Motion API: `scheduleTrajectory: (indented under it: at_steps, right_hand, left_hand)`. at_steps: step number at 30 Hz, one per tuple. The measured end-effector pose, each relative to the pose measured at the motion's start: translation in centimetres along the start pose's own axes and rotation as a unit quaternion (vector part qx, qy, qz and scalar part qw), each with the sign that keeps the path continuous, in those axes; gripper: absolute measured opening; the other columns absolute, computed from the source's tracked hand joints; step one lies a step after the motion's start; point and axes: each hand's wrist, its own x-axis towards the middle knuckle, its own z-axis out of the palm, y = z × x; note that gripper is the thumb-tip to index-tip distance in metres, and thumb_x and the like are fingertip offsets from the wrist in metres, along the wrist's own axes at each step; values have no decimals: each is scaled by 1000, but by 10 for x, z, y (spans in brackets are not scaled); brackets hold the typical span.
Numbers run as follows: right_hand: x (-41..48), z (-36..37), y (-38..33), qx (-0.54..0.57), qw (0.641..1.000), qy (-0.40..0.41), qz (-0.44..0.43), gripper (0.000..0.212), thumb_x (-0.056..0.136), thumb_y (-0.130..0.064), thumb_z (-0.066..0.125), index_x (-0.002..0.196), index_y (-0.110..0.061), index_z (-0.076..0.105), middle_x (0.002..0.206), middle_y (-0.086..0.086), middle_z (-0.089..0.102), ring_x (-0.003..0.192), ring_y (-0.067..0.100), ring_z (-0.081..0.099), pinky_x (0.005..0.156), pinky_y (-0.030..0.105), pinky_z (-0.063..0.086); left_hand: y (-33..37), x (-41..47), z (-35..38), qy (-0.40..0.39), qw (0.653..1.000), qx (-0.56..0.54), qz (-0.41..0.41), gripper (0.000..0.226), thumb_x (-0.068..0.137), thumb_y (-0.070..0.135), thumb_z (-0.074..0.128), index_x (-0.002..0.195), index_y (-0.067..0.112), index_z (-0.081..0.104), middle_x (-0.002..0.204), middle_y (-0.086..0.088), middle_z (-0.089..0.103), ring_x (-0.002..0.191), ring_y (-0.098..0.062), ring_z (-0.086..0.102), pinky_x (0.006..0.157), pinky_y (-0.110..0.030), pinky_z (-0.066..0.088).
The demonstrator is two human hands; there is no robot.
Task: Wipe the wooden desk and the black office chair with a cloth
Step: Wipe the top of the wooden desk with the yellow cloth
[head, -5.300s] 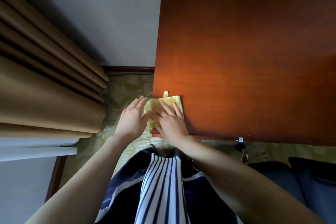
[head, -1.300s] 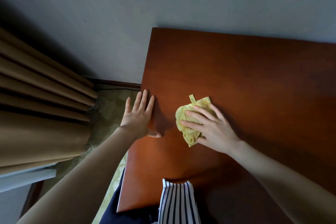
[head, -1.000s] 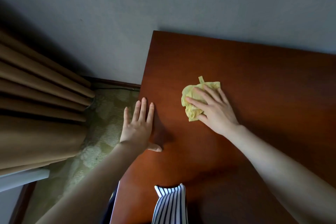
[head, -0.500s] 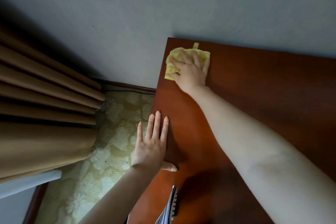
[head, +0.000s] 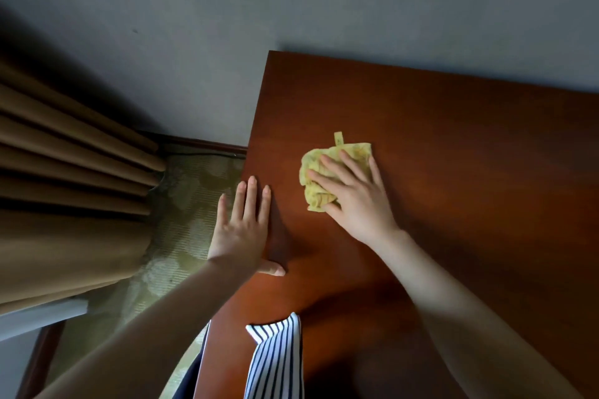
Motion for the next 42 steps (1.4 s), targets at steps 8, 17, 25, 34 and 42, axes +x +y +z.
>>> scheduleTrajectory:
  at_steps: [8,17,25,34,42]
  right_hand:
    - [-15,-30,102,-21,988,28,151,49,87,-30,64,134,-30,52,146,-3,44,140,24,30,112,52,21]
    - [97,-42,116,1,959,24,283,46,93,-43,50,139,-41,43,153,-9,29,142,24,17,112,59,11]
    - [181,-28,52,13,970,-18,242,46,93,-47,45,138,-47,38,156,-12,22,143,24,13,112,60,6]
    - [144,4,-32,25,999,-19,22,50,89,-40,55,136,-48,42,154,-13,26,144,22,13,113,57,-4]
    - [20,12,-28,16,999,0,44,54,85,-38,59,137,-42,44,151,-11,33,144,23,18,114,58,1]
  left_hand:
    - [4,-2,-8,12,998,57,7,141,58,90,42,134,-2,-34,152,-27,-21,145,-38,-8,114,-55,-4]
    - [7,-1,-6,27,999,40,23,142,59,88,43,128,-5,-38,150,-32,-21,143,-42,-6,112,-57,-8]
    - [3,1,-7,17,1000,15,22,142,61,85,48,127,-4,-40,148,-32,-27,142,-44,-13,110,-56,-14]
    - [3,3,-7,4,1000,25,10,145,58,85,51,127,-6,-38,149,-31,-26,142,-43,-13,109,-56,-16]
    - [5,1,-14,-17,999,44,-5,145,57,85,53,140,-2,-28,152,-27,-22,144,-40,-10,115,-51,-3]
